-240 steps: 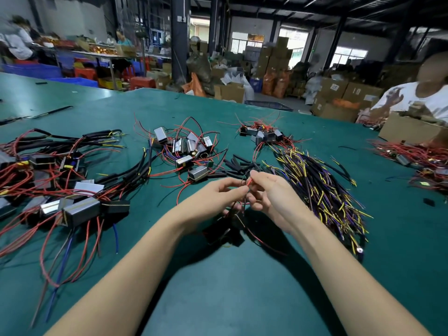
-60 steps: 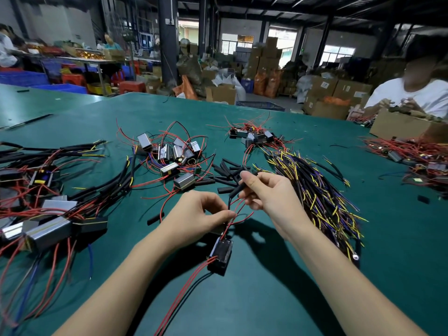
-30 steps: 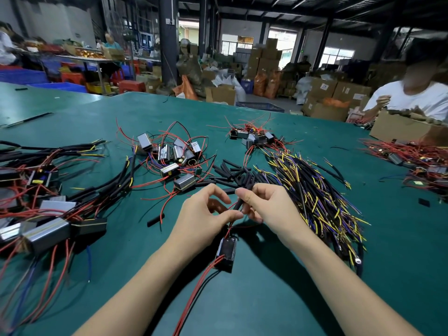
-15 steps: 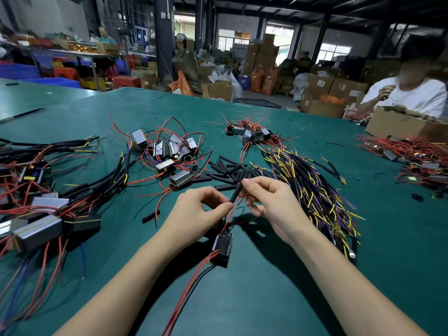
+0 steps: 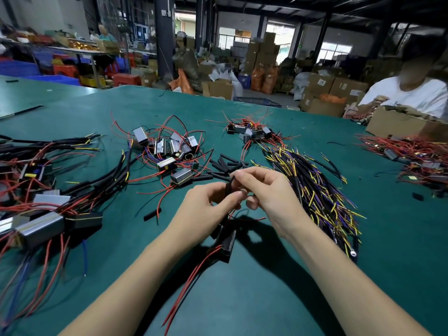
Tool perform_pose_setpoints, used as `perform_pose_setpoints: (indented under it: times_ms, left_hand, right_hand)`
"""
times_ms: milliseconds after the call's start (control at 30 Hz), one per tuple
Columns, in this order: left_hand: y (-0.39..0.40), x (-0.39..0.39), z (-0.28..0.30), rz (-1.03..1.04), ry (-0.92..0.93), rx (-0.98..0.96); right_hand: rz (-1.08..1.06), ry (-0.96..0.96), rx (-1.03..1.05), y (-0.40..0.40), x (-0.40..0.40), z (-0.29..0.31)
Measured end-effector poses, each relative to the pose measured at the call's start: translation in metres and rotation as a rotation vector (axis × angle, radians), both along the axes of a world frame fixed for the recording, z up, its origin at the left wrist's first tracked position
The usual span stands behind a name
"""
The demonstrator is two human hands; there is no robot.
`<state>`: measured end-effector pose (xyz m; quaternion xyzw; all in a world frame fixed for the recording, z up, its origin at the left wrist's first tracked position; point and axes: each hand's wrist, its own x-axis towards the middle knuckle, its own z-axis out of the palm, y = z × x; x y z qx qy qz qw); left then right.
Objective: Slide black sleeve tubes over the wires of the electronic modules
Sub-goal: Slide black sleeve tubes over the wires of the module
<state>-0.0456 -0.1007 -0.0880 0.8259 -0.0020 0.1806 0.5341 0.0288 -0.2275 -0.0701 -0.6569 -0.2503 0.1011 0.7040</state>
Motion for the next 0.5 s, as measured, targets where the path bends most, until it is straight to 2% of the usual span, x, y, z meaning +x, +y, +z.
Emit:
perform_pose_setpoints:
  times_ms: [67,133,200,300,500]
  left_hand:
    - [0.002,0.002,-0.004,0.009,0.046,-0.019]
    - [0.004,0.003,-0.006,0.02,0.074,-0.087]
    - [0.005,0.004,-0.007,0.01,0.083,-0.145]
    - [0.004,0.004,-0.008,-0.008,0.072,-0.124]
    - [0.003,0.005,-0.009,0.017,0.037,-0.142]
  right_hand:
    - [-0.088,0.028,0.023,-0.004,0.006,0.003]
    - [-0.263,0.044,0.006,-0.015,0.018,0.005]
    - [-0.435,-0.063,-0.236,-0.03,0.03,0.001]
    - [-0.549,-0.224,-0.63,-0.039,0.039,-0.01]
    - [-0.587,-0.26,-1.036,-0.015,0.042,-0.019]
